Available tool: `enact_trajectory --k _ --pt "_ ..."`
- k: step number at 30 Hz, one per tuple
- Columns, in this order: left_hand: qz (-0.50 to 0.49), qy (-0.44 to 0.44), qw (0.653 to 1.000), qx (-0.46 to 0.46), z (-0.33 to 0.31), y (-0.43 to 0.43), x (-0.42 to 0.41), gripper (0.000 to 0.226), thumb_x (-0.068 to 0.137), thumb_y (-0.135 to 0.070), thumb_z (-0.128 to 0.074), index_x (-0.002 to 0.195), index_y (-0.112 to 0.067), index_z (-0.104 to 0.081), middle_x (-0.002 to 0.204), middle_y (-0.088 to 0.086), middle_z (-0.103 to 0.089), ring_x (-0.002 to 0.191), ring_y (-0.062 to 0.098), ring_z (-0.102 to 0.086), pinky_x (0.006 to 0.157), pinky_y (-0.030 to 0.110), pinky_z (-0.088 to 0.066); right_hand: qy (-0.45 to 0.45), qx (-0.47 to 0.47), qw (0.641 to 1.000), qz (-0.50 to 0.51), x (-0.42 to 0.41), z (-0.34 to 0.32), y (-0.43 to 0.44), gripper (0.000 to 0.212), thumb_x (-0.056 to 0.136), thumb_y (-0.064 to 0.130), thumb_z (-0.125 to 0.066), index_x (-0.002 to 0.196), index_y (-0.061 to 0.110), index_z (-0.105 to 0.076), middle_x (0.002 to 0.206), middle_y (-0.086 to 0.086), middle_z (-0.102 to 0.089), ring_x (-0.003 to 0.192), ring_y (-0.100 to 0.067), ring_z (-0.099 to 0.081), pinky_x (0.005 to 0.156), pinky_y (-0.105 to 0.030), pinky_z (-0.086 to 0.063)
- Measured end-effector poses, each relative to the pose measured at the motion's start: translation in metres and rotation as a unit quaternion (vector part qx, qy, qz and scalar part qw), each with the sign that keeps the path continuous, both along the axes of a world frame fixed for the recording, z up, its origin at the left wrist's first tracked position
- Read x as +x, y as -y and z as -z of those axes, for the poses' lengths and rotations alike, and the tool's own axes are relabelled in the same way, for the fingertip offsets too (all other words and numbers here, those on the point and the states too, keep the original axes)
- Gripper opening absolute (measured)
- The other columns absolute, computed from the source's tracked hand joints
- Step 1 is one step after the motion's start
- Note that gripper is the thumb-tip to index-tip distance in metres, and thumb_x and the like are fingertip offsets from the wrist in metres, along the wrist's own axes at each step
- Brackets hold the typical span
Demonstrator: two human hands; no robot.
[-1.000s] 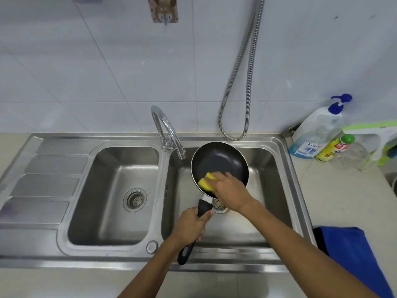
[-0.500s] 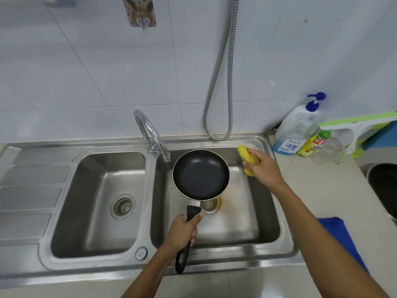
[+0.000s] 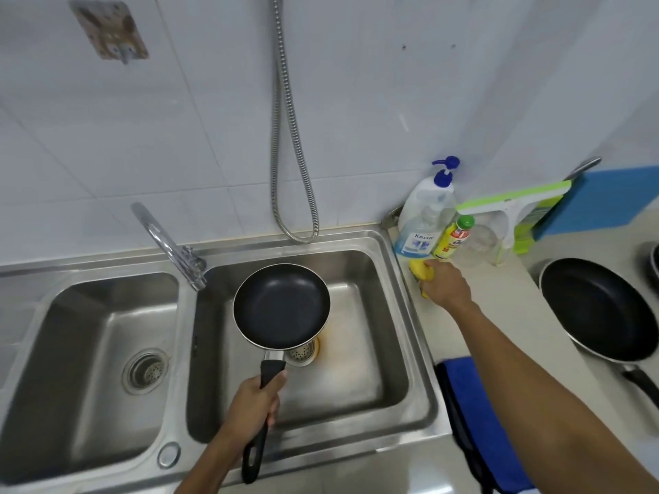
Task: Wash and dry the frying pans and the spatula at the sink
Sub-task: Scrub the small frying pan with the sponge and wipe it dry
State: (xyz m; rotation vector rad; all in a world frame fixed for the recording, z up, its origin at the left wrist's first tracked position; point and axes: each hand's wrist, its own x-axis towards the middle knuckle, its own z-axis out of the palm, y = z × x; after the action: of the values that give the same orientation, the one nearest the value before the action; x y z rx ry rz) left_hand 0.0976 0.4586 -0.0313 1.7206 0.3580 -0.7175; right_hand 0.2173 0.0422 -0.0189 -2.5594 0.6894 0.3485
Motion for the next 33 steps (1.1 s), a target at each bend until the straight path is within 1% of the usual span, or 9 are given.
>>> enact_trajectory --k 2,5,8,16,22,25,28,30,33 --pt "-0.009 -0.004 1.000 0.003 -0.004 0.004 0.000 0.044 0.100 -0.030 -0.063 0.066 -0.014 -0.042 0.048 0.005 -0.039 0.041 0.017 -0.039 0.046 0.026 -0.034 -0.004 0.010 1.000 -0.009 0.006 0.011 -0.001 0.064 0.072 0.044 -0.060 0.132 0.023 -0.057 0.131 -0.013 -0.060 0.116 -0.038 -0.058 0.094 -0.046 -0.051" --pt "-0.025 -0.006 1.000 0.009 -0.008 0.010 -0.001 0.045 0.100 -0.031 -0.063 0.064 -0.014 -0.042 0.049 0.006 -0.039 0.042 0.018 -0.040 0.047 0.027 -0.035 -0.037 -0.010 0.999 -0.032 0.004 0.016 -0.009 0.071 0.085 0.045 -0.066 0.146 0.022 -0.041 0.147 -0.015 -0.043 0.127 -0.043 -0.046 0.102 -0.049 -0.044" --pt "-0.045 -0.002 0.999 0.010 -0.012 0.018 -0.003 0.047 0.101 -0.030 -0.062 0.062 -0.013 -0.042 0.048 0.006 -0.038 0.041 0.018 -0.039 0.046 0.026 -0.035 -0.015 -0.025 0.999 -0.040 -0.008 0.020 -0.007 0.076 0.089 0.047 -0.065 0.153 0.027 -0.030 0.158 -0.013 -0.027 0.132 -0.047 -0.038 0.103 -0.052 -0.041" --pt "-0.064 -0.002 0.998 0.005 -0.017 0.029 -0.023 0.048 0.100 -0.035 -0.063 0.061 -0.012 -0.047 0.050 0.007 -0.044 0.045 0.019 -0.044 0.055 0.032 -0.041 0.023 -0.041 0.998 -0.035 -0.110 0.022 0.009 0.070 0.092 0.054 -0.060 0.153 0.033 -0.034 0.161 -0.009 -0.028 0.132 -0.046 -0.039 0.099 -0.053 -0.046" --pt "-0.028 0.005 1.000 -0.001 -0.016 0.026 -0.027 0.044 0.100 -0.035 -0.061 0.067 -0.010 -0.050 0.052 0.006 -0.045 0.045 0.017 -0.045 0.051 0.029 -0.042 0.030 -0.115 0.992 -0.050 -0.197 0.029 0.008 0.069 0.090 0.065 -0.053 0.151 0.036 -0.038 0.161 -0.007 -0.030 0.133 -0.041 -0.042 0.097 -0.053 -0.048" --pt "-0.010 0.007 1.000 -0.012 -0.015 0.024 -0.027 0.043 0.100 -0.037 -0.062 0.068 -0.011 -0.051 0.053 0.006 -0.047 0.046 0.018 -0.045 0.053 0.031 -0.042 0.026 -0.162 0.985 -0.045 -0.224 0.035 0.001 0.070 0.091 0.071 -0.044 0.151 0.035 -0.038 0.164 -0.008 -0.022 0.142 -0.040 -0.032 0.105 -0.057 -0.042" --pt "0.008 0.005 1.000 -0.016 -0.012 0.021 -0.027 0.043 0.100 -0.038 -0.061 0.068 -0.012 -0.051 0.052 0.004 -0.047 0.046 0.018 -0.046 0.054 0.032 -0.043 -0.013 -0.172 0.985 -0.008 -0.243 0.039 -0.011 0.079 0.085 0.080 -0.040 0.153 0.041 -0.027 0.167 -0.006 -0.006 0.147 -0.040 -0.019 0.110 -0.061 -0.032" --pt "0.021 0.005 1.000 -0.012 -0.009 0.017 -0.028 0.043 0.100 -0.039 -0.062 0.066 -0.014 -0.050 0.051 0.003 -0.047 0.047 0.017 -0.045 0.055 0.033 -0.042 -0.048 -0.162 0.985 0.035 -0.258 0.044 -0.019 0.089 0.077 0.090 -0.037 0.152 0.050 -0.012 0.166 -0.005 0.004 0.148 -0.040 -0.010 0.111 -0.064 -0.025" --pt "0.034 0.008 0.999 -0.008 -0.007 0.012 -0.029 0.042 0.101 -0.036 -0.062 0.067 -0.014 -0.050 0.051 0.002 -0.046 0.045 0.016 -0.044 0.054 0.031 -0.042 -0.057 -0.179 0.980 0.071 -0.273 0.055 -0.030 0.096 0.071 0.097 -0.032 0.151 0.053 -0.001 0.164 -0.008 0.002 0.148 -0.041 -0.008 0.111 -0.066 -0.021"
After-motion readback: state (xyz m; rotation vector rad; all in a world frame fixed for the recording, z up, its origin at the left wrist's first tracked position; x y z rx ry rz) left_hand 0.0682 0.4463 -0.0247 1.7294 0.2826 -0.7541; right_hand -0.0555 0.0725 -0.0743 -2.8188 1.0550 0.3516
